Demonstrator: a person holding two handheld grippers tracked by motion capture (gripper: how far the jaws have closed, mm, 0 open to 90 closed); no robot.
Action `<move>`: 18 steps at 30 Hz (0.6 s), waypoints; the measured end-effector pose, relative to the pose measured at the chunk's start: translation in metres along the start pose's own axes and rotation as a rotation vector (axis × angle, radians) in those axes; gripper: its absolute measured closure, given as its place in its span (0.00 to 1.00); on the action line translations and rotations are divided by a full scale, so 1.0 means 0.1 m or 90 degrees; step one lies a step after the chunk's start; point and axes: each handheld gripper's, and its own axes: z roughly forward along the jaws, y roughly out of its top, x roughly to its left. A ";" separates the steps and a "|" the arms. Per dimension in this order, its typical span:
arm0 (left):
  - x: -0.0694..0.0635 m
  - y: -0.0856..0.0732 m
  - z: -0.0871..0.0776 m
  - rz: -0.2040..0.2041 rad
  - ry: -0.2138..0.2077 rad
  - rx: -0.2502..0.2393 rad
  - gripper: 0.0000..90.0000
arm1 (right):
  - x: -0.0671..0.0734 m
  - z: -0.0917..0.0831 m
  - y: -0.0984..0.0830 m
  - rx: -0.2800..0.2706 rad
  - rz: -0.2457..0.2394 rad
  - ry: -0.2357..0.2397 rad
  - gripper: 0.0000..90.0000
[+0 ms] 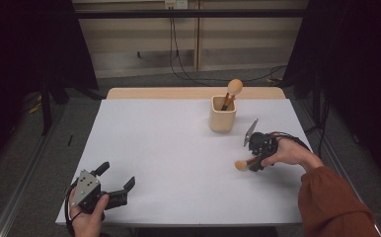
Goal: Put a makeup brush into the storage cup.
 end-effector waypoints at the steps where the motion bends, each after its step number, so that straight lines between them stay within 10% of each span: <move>1: 0.00 0.00 0.00 0.001 -0.001 0.000 0.03 | -0.01 0.00 0.00 -0.003 0.002 0.002 0.34; 18: -0.02 0.00 0.04 0.008 -0.011 0.006 0.03 | -0.04 -0.03 0.06 0.016 0.014 0.005 0.61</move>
